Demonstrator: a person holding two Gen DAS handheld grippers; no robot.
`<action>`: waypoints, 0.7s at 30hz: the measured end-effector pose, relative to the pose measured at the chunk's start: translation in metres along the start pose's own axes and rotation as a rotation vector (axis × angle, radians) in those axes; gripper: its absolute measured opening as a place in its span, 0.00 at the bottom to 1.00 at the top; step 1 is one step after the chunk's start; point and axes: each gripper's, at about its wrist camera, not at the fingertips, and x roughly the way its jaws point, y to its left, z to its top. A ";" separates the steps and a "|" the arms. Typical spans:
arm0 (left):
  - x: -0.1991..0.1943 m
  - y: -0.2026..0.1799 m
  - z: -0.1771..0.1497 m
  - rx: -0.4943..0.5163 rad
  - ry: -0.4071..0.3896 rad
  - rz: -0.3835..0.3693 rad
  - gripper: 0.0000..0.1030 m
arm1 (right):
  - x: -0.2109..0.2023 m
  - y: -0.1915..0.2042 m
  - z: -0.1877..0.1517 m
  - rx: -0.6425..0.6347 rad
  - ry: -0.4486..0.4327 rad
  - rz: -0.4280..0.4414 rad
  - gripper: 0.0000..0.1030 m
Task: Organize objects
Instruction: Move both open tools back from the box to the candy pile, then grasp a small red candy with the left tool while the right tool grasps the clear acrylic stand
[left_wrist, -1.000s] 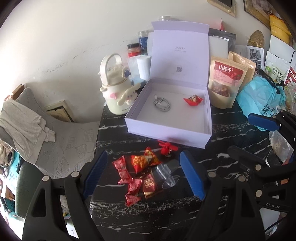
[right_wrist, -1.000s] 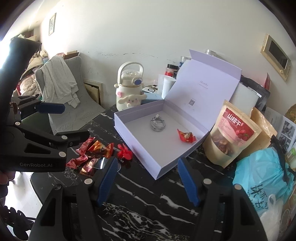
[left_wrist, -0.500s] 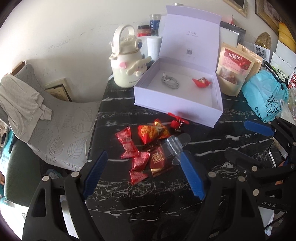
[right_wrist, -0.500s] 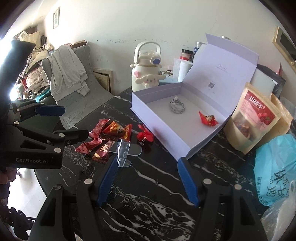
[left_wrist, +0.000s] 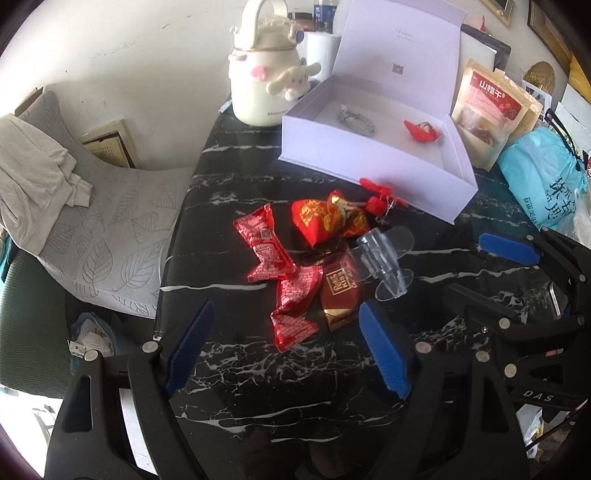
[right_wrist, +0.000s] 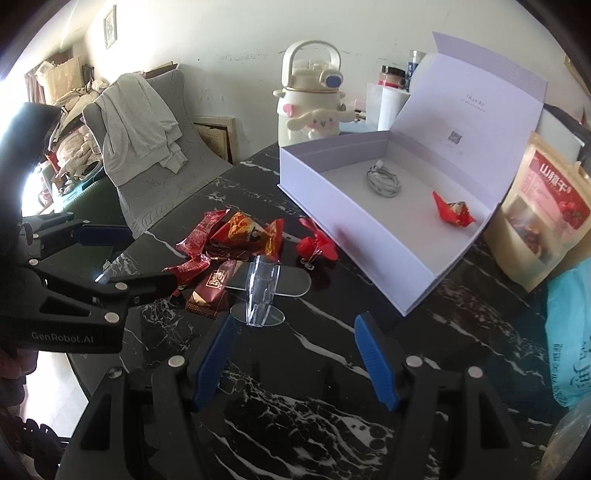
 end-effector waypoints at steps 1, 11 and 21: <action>0.003 0.001 0.000 -0.001 0.005 0.001 0.78 | 0.004 0.000 0.000 0.002 0.005 0.005 0.66; 0.025 0.012 0.000 -0.010 0.036 -0.008 0.78 | 0.038 0.004 0.005 0.011 0.063 0.051 0.66; 0.037 0.011 0.001 0.047 0.046 0.031 0.77 | 0.062 -0.003 0.011 0.071 0.100 0.098 0.66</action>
